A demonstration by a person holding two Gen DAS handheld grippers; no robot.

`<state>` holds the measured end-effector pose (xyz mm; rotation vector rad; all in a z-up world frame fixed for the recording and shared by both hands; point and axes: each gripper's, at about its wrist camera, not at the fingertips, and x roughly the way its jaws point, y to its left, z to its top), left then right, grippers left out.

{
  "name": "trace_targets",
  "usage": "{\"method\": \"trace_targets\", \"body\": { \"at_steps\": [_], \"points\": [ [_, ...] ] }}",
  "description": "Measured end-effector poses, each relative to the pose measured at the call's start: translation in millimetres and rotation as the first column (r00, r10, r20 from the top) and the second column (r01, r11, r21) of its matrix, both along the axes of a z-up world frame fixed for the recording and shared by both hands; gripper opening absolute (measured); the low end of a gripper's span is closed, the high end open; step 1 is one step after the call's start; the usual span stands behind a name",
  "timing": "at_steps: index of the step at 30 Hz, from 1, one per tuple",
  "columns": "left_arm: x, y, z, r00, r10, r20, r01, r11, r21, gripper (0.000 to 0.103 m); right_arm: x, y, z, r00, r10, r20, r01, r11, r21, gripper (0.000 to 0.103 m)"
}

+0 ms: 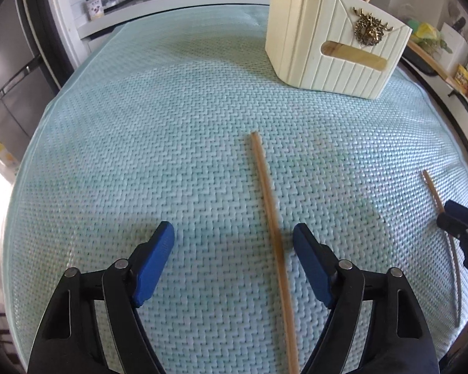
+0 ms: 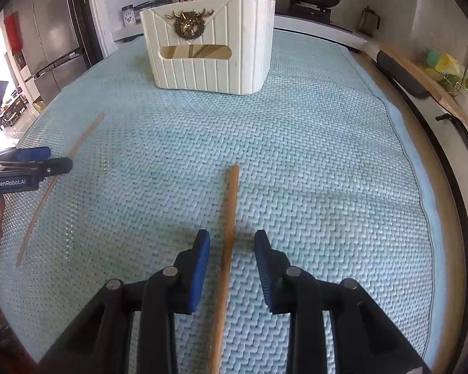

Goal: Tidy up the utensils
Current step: 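Close the left tool on the remaining chopstick while the right tool holds its own, then lift both held chopsticks and carry them over the cream holder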

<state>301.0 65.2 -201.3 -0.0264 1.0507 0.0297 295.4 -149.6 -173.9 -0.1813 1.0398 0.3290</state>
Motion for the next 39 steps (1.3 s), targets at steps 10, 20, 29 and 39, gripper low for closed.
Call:
{"method": "trace_targets", "body": {
  "at_steps": [10,20,29,39],
  "points": [
    [37.0,-15.6,4.3,0.998,-0.058,-0.015,0.058,0.998,-0.005,0.05,45.6,17.1,-0.8,0.998,0.057,-0.035,-0.058,0.998,-0.015,0.016],
    [37.6,-10.0,7.0,0.999,-0.043,0.026,0.045,0.997,-0.062,0.004,66.5,11.4,-0.5,0.999,0.026,-0.043,-0.023,0.997,0.073,0.007],
    [0.4,4.7,76.9,0.981,-0.022,0.193,0.048,0.99,-0.133,0.004,42.6,-9.0,67.5,0.994,-0.01,0.106,-0.013,0.976,0.219,0.007],
    [-52.3,10.4,154.6,0.927,-0.055,0.371,0.124,0.979,-0.164,0.004,-26.8,-19.4,149.3,0.954,-0.01,0.301,-0.084,0.952,0.295,0.007]
  ]
}}
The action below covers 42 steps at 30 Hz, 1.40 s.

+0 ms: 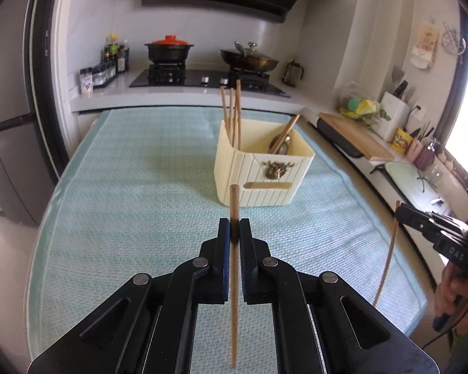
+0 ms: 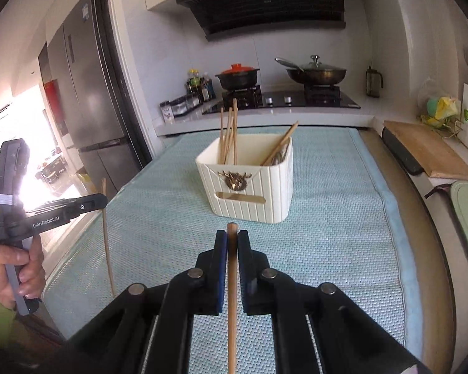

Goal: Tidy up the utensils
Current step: 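Lift both held chopsticks and carry them over the cream holder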

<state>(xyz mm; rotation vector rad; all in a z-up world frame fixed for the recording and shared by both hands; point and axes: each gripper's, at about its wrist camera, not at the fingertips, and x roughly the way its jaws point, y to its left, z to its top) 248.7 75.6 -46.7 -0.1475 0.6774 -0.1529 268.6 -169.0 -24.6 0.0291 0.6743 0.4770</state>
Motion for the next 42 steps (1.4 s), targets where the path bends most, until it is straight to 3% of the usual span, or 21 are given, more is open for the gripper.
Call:
{"method": "trace_targets", "body": {
  "at_steps": [6,10,30,42],
  "points": [
    [-22.0,-3.0,26.2,0.997,-0.008,0.072,0.01,1.0,-0.028,0.004,-40.3,-1.1,36.1,0.993,-0.006,0.114,0.004,1.0,0.023,0.007],
    [-24.0,-6.4,35.0,0.995,-0.011,0.1,0.014,0.999,-0.03,0.004,-45.7,2.1,49.1,0.984,-0.012,0.179,0.009,1.0,0.019,0.007],
    [-3.1,-3.2,61.3,0.99,-0.028,0.136,0.031,0.999,-0.024,0.004,-19.6,16.2,88.5,0.966,0.009,0.26,-0.008,1.0,-0.004,0.007],
    [54.0,-1.5,130.8,0.97,-0.02,0.241,0.023,1.0,-0.011,0.004,39.7,38.7,151.8,0.923,0.006,0.385,0.007,0.999,-0.033,0.007]
  ]
}}
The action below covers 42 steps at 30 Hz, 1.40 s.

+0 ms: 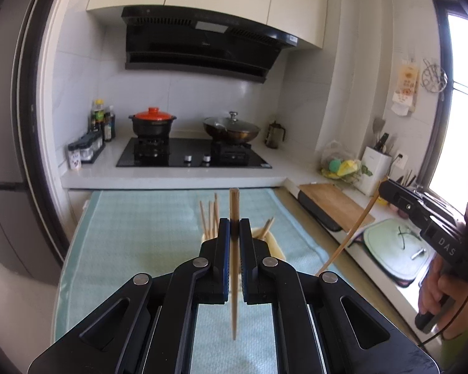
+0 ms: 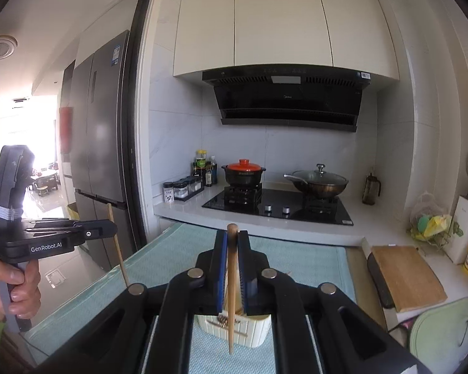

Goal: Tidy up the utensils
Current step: 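Lift both held chopsticks and carry them over the cream holder, then lower the chopsticks into the holder and open both tools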

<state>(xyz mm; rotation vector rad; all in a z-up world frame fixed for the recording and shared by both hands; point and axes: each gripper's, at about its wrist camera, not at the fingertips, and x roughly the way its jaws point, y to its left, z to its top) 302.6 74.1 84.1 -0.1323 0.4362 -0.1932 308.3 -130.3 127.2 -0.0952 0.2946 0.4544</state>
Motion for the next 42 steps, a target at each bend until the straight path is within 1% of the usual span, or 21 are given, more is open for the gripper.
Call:
{"method": "trace_targets", "body": {
  "at_steps": [2,5,8,10,13,16,18,21,24,28,30,32,33,34,36,37,38,40,41,42],
  "points": [
    [15.7,-1.7,12.4,1.0,0.009,0.025,-0.009,1.0,-0.005,0.004,17.9,5.2,10.2,1.0,-0.012,0.019,0.012,1.0,-0.005,0.007],
    [42.7,-5.7,23.4,0.998,0.028,0.048,-0.028,1.0,-0.006,0.004,45.2,13.6,20.1,0.999,-0.018,0.027,0.018,1.0,-0.002,0.007],
    [73.3,-10.3,23.5,0.998,0.039,0.045,-0.039,0.999,-0.007,0.004,68.5,23.9,20.8,0.999,-0.021,0.03,0.022,1.0,-0.016,0.007],
    [93.8,-14.2,17.2,0.999,0.044,0.031,-0.044,0.999,-0.004,0.004,84.6,29.7,14.2,1.0,-0.017,0.008,0.017,1.0,-0.021,0.007],
    [121.5,-19.5,-0.3,0.999,0.044,-0.007,-0.044,0.999,-0.001,0.004,106.9,36.6,-2.7,0.999,-0.004,-0.048,0.003,1.0,-0.023,0.007],
    [145.7,-23.5,-25.8,0.997,0.039,-0.071,-0.039,0.999,0.0,0.003,127.0,43.3,-26.6,0.992,0.019,-0.122,-0.023,0.999,-0.031,0.007],
    [160.9,-24.5,-45.1,0.992,0.035,-0.124,-0.035,0.999,-0.001,0.003,141.5,48.8,-45.3,0.982,0.036,-0.184,-0.043,0.998,-0.034,0.007],
    [180.3,-25.1,-71.0,0.979,0.033,-0.2,-0.034,0.999,-0.005,0.003,166.5,56.2,-75.7,0.956,0.058,-0.287,-0.07,0.997,-0.031,0.007],
    [194.8,-23.4,-94.2,0.964,0.038,-0.262,-0.039,0.999,0.0,0.003,195.1,61.3,-102.4,0.924,0.059,-0.378,-0.069,0.998,-0.013,0.007],
    [204.3,-23.9,-110.4,0.953,0.05,-0.298,-0.045,0.999,0.025,0.004,230.0,63.0,-131.4,0.878,0.06,-0.475,-0.05,0.998,0.033,0.007],
    [207.4,-24.8,-112.8,0.953,0.052,-0.298,-0.042,0.998,0.039,0.006,241.3,62.0,-140.6,0.866,0.053,-0.497,-0.031,0.998,0.051,0.009],
    [209.1,-24.1,-111.4,0.956,0.055,-0.288,-0.043,0.998,0.049,0.019,249.1,60.4,-147.8,0.857,0.044,-0.514,-0.015,0.998,0.06,0.009],
    [209.3,-23.1,-110.4,0.957,0.06,-0.284,-0.047,0.998,0.051,0.037,250.6,59.4,-149.2,0.857,0.033,-0.515,-0.004,0.998,0.058,0.017],
    [206.7,-21.9,-108.7,0.958,0.071,-0.276,-0.059,0.997,0.054,0.054,251.4,58.5,-150.5,0.859,0.024,-0.511,0.007,0.998,0.058,0.033],
    [197.5,-18.8,-103.3,0.964,0.098,-0.247,-0.084,0.994,0.067,0.063,247.3,52.2,-148.3,0.871,0.008,-0.492,0.029,0.997,0.068,0.051],
    [192.7,-18.2,-100.4,0.967,0.099,-0.236,-0.084,0.994,0.074,0.067,245.2,49.7,-146.6,0.878,0.004,-0.479,0.035,0.997,0.073,0.056],
    [185.0,-18.2,-97.0,0.969,0.106,-0.223,-0.089,0.992,0.086,0.069,240.1,46.2,-143.7,0.884,0.001,-0.468,0.039,0.996,0.075,0.056],
    [167.9,-19.2,-90.6,0.975,0.124,-0.184,-0.105,0.988,0.111,0.083,231.1,39.9,-137.4,0.894,-0.011,-0.448,0.047,0.996,0.069,0.056],
    [156.4,-20.8,-87.2,0.978,0.136,-0.16,-0.116,0.985,0.127,0.087,222.2,36.2,-134.0,0.9,-0.019,-0.435,0.052,0.997,0.063,0.056],
    [146.8,-22.0,-84.3,0.979,0.15,-0.136,-0.131,0.981,0.144,0.095,214.2,33.8,-130.6,0.907,-0.026,-0.421,0.053,0.997,0.054,0.058]
  ]
}}
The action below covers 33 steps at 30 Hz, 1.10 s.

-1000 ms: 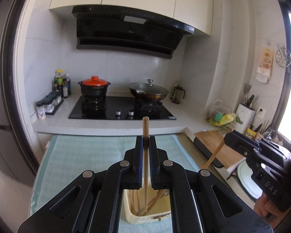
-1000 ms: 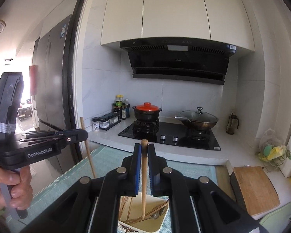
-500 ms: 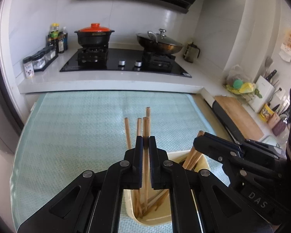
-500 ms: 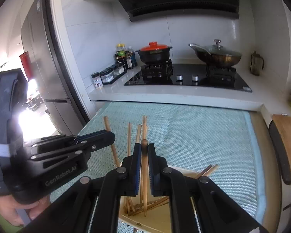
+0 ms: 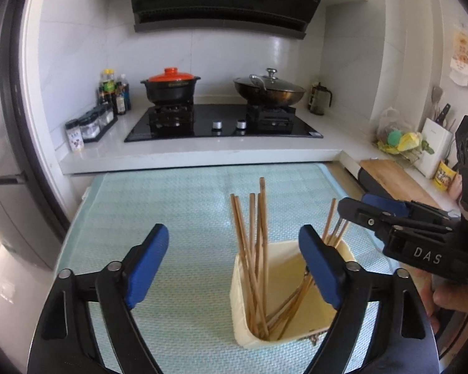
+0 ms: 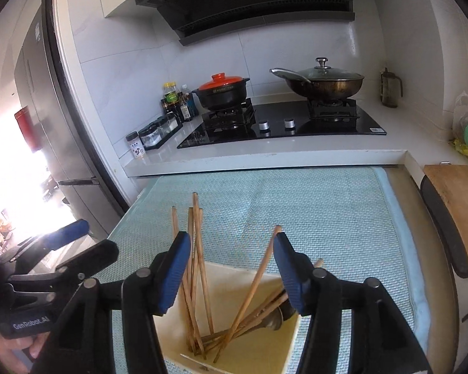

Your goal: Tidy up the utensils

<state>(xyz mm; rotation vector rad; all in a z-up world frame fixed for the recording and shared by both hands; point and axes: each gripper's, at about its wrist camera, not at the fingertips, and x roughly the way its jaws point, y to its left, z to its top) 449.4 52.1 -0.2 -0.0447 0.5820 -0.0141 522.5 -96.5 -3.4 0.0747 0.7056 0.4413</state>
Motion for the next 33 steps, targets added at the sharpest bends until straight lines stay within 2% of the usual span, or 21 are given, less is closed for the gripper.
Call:
{"method": "trace_targets", "body": {
  "at_steps": [1,4,7,11,13,16,20,25,29,33],
  "points": [
    [-13.6,-3.4,2.9,1.0,0.012,0.026,-0.013,1.0,0.026,0.1,-9.9,-2.5,3.4,1.0,-0.002,0.016,0.003,1.0,-0.014,0.064],
    [-48.9,-14.4,8.3,0.995,0.042,0.087,-0.052,0.991,0.121,0.102,-44.7,-8.1,15.5,0.998,-0.005,0.066,0.009,0.998,-0.059,0.078],
    [-80.8,-24.3,9.7,0.989,0.083,0.122,-0.106,0.975,0.193,0.102,-83.1,-10.7,28.5,0.992,-0.013,0.122,0.026,0.994,-0.104,0.081],
    [-118.0,-30.6,10.7,0.985,0.095,0.144,-0.127,0.964,0.233,0.103,-133.1,-12.0,41.4,0.983,-0.036,0.177,0.061,0.989,-0.137,0.089],
    [-137.8,-32.9,11.9,0.985,0.092,0.149,-0.125,0.965,0.229,0.103,-156.5,-10.1,45.6,0.979,-0.042,0.2,0.074,0.985,-0.154,0.09],
    [-163.3,-32.9,9.6,0.993,0.065,0.103,-0.086,0.975,0.206,0.103,-189.5,-10.1,46.8,0.976,-0.049,0.212,0.085,0.983,-0.165,0.092],
    [-199.8,-26.0,3.6,0.989,0.108,0.099,-0.124,0.977,0.173,0.103,-232.4,-14.4,43.4,0.973,-0.074,0.221,0.11,0.982,-0.152,0.099],
    [-236.8,-12.4,-0.8,0.992,0.121,0.028,-0.123,0.991,0.053,0.103,-274.2,-13.4,39.7,0.974,-0.077,0.213,0.107,0.985,-0.136,0.1],
    [-256.5,-11.7,3.6,0.985,0.166,0.038,-0.168,0.983,0.075,0.103,-299.0,-8.9,46.1,0.973,-0.048,0.227,0.077,0.99,-0.122,0.1],
    [-267.3,-12.2,8.9,0.983,0.179,0.041,-0.181,0.981,0.067,0.103,-315.8,-3.5,53.7,0.97,-0.021,0.242,0.051,0.992,-0.117,0.1]
  ]
}}
